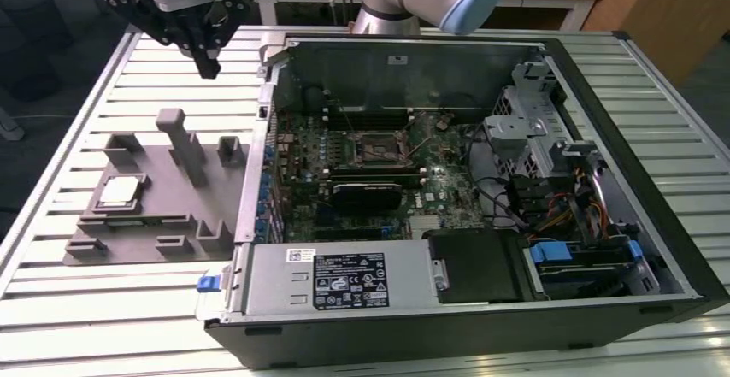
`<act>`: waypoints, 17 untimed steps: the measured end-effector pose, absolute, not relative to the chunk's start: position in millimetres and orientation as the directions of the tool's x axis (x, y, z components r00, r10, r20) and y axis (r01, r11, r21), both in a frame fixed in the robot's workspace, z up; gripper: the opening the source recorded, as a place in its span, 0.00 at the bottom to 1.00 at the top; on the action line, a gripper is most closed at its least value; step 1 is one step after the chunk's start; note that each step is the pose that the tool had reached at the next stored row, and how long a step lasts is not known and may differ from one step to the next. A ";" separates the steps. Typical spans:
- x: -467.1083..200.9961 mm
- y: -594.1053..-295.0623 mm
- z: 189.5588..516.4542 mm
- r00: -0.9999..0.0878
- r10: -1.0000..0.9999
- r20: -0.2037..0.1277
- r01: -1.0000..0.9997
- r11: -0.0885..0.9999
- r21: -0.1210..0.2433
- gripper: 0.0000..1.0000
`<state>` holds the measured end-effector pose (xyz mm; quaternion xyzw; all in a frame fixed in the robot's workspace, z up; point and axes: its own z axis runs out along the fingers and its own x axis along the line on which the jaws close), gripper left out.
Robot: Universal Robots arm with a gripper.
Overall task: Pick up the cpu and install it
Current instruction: 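Reach for the cpu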
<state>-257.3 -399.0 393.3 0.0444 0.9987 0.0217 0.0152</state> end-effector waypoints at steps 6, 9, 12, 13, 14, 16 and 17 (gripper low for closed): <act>-267.1 -398.9 393.3 -0.995 0.091 -0.029 0.089 0.995 0.045 0.11; -271.5 -398.9 393.3 -0.995 0.091 -0.029 0.090 0.995 0.045 0.11; -276.2 -398.9 393.3 -0.995 0.092 -0.029 0.090 0.995 0.045 0.11; -277.8 -398.9 393.3 -0.995 0.092 -0.029 0.091 0.995 0.045 0.11; -279.3 -398.9 393.3 -0.995 0.092 -0.029 0.091 0.995 0.045 0.11; -282.3 -399.0 393.3 -0.995 0.093 -0.029 0.091 0.995 0.045 0.11; -283.8 -398.9 393.3 -0.995 0.093 -0.029 0.092 0.995 0.045 0.11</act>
